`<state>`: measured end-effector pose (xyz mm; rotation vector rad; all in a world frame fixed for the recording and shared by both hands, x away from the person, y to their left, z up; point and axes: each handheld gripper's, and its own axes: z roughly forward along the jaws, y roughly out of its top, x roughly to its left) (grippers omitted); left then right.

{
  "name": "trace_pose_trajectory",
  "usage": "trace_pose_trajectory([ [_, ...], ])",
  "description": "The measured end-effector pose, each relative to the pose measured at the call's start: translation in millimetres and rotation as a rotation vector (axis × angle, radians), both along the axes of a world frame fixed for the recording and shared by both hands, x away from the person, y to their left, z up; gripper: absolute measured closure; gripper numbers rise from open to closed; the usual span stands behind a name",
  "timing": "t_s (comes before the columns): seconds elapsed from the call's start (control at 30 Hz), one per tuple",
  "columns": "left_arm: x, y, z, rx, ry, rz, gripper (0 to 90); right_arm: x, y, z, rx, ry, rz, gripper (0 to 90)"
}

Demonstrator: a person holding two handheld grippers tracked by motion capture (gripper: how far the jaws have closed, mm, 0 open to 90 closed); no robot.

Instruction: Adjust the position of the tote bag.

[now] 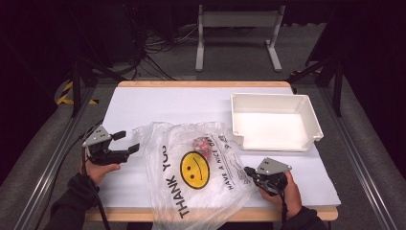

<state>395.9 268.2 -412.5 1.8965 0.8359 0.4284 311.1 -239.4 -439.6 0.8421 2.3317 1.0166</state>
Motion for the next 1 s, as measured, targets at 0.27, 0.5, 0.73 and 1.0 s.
trace_pose_trajectory([
  [0.27, 36.2, -32.7, -9.2, 0.09, 0.09, -0.019, 19.0, 0.3, -1.6, 0.3, 0.013, -0.007, 0.0, 89.8],
  [0.5, 46.5, -50.1, -23.1, 0.189, 0.153, -0.025, 25.9, 0.8, -1.9, 0.8, 0.015, -0.008, 0.005, 89.2],
  [0.73, 50.5, -50.4, -37.5, 0.26, 0.212, -0.019, 47.3, 1.6, -2.4, 0.6, 0.021, -0.009, 0.001, 88.0],
  [1.0, 47.1, -47.6, -36.2, 0.279, 0.199, -0.043, 83.7, 1.9, -3.3, 1.9, 0.025, -0.017, -0.004, 89.0],
])
